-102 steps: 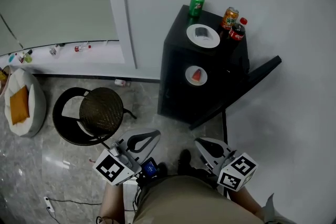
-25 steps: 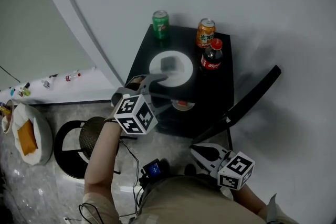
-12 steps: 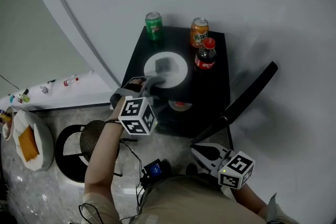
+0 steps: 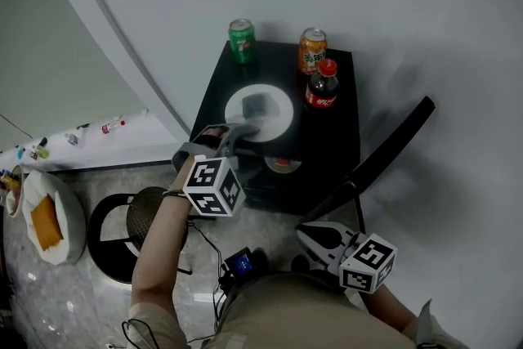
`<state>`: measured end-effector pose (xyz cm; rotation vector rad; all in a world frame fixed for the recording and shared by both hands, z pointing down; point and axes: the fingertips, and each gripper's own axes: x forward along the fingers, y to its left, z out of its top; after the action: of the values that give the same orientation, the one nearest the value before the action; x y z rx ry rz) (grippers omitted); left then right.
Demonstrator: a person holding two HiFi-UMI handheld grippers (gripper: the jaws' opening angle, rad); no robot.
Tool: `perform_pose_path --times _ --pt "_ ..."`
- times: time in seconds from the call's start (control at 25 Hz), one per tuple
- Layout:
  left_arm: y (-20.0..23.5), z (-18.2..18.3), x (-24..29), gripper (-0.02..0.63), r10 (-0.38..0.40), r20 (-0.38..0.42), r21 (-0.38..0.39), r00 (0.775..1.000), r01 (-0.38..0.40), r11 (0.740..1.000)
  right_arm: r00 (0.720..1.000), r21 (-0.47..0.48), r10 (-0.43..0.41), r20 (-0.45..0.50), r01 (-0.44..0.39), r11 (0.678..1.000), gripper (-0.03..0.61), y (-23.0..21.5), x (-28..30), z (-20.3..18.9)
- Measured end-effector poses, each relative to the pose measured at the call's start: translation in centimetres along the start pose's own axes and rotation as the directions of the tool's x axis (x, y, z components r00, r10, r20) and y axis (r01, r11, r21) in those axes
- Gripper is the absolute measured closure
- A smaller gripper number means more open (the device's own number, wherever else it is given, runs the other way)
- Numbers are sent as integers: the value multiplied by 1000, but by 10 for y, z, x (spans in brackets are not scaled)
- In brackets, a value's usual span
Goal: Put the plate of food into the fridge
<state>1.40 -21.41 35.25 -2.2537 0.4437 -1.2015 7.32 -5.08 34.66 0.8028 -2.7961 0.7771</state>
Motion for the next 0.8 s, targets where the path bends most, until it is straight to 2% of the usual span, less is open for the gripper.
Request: perform_pose_path --times 0.4,0.56,0.8 --pt "-5 2 -6 301 7 13 -4 1000 -7 1000 1000 -8 7 -9 -7 1000 557 2 3 1" --pt "-1 3 -10 370 30 31 -10 999 -30 1000 1000 -2 4 -6 -4 1000 557 -1 4 1" --pt "2 5 -13 438 56 42 -2 998 -56 998 1000 1 4 -1 -4 1000 557 0 5 1"
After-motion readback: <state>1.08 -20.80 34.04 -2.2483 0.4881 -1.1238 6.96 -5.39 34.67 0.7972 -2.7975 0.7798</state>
